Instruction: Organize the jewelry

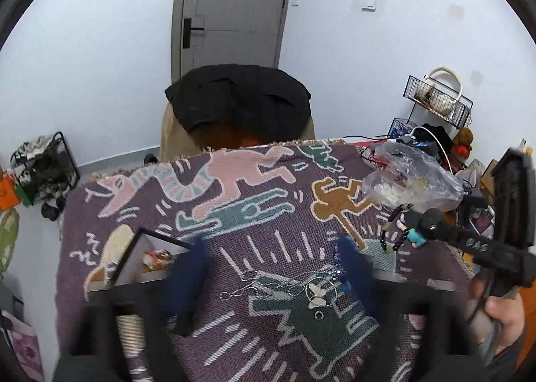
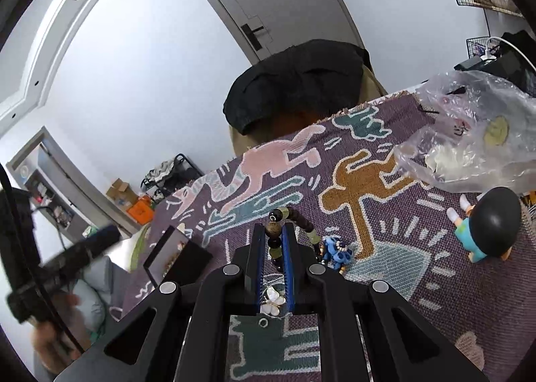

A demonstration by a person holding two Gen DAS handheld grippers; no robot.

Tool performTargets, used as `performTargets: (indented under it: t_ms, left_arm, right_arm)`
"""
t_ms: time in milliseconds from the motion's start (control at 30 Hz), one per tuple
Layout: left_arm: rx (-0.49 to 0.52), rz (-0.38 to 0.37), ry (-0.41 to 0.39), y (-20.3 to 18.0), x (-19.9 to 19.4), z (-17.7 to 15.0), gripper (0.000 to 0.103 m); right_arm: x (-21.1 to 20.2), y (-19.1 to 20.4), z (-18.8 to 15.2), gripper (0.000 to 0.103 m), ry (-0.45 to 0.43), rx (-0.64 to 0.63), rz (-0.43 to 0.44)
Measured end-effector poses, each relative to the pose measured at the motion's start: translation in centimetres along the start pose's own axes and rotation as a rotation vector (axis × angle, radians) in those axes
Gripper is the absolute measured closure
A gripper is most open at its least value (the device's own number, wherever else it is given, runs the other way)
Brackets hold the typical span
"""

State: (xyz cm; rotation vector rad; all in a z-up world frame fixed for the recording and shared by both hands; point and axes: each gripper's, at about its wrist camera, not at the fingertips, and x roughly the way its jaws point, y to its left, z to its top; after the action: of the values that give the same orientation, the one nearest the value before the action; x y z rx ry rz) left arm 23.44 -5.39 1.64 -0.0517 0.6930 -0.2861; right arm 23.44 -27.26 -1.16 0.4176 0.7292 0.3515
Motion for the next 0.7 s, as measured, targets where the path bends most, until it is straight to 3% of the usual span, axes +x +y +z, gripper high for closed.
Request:
performTargets:
  t_ms: [233, 300, 367, 433, 700]
  left_arm:
    - [0.019, -0.033, 0.088, -1.5, 4.7, -2.3, 0.011]
    - [0.042, -0.041, 0.124, -2.2, 6.4, -3.1, 0.020]
    - [0.053, -0.043, 0.166, -2.6, 8.0, -3.8, 0.038]
    - [0.057, -0.039, 0.196, -2.7, 9.3, -4.2, 0.045]
    - [0.036, 0.078, 0.280, -1.1, 13.8, -5.5, 0.046]
  right_arm:
    - [-0.6, -1.4, -0.8, 0.092, -0.004, 0.017, -0.010]
    - [-0.6, -2.1, -1.0, 0.092, -0.004, 0.027, -0.016]
    - [-0.6, -3.0, -1.2, 0.092, -0.002, 0.042, -0.024]
    - [-0.6, -3.7, -1.3, 0.092, -0.001, 0.053, -0.026]
    - [0.1, -6.0, -2.0, 0.092, 0.014, 0.088, -0.039]
